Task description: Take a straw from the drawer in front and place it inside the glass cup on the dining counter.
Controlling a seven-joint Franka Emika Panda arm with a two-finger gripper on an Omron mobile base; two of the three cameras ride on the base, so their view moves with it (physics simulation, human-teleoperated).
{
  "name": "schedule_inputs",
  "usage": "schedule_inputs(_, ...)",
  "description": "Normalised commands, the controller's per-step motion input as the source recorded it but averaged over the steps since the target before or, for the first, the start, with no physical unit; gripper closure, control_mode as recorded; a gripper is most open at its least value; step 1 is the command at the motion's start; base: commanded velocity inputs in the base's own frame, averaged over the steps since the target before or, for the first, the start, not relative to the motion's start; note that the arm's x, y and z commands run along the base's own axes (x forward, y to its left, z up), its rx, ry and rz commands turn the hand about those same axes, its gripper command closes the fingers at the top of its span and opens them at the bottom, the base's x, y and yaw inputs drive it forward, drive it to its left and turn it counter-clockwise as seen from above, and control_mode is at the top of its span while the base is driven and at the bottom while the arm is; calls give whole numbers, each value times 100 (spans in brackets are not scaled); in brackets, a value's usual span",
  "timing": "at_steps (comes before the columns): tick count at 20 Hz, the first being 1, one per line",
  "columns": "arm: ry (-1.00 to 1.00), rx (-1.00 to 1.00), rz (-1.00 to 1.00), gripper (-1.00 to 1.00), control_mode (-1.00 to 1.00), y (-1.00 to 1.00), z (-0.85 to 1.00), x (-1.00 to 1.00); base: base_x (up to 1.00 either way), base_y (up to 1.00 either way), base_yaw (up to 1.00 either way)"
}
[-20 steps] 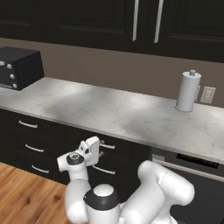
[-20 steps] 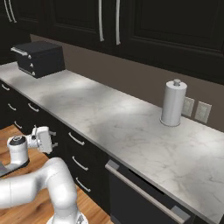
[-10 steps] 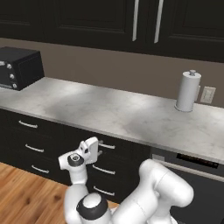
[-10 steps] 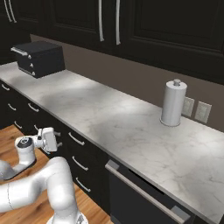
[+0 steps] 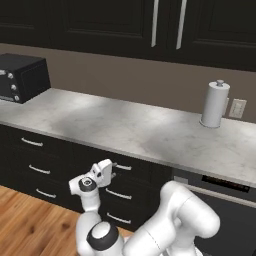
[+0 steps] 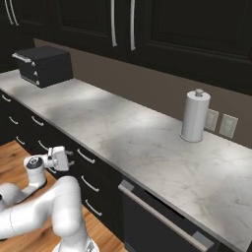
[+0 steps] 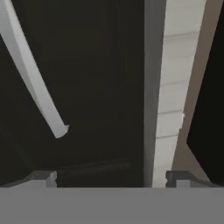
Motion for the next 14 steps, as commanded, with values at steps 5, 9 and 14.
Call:
schedule_inputs(5,-6,0,0,-100,-100,0,-33,39,0,0,0)
schedule_inputs(9,-2,0,0,-100,-100,0,-28,44,0,0,0)
schedule_inputs(14,0,0,0,-100,-100,0,-31,48,0,0,0)
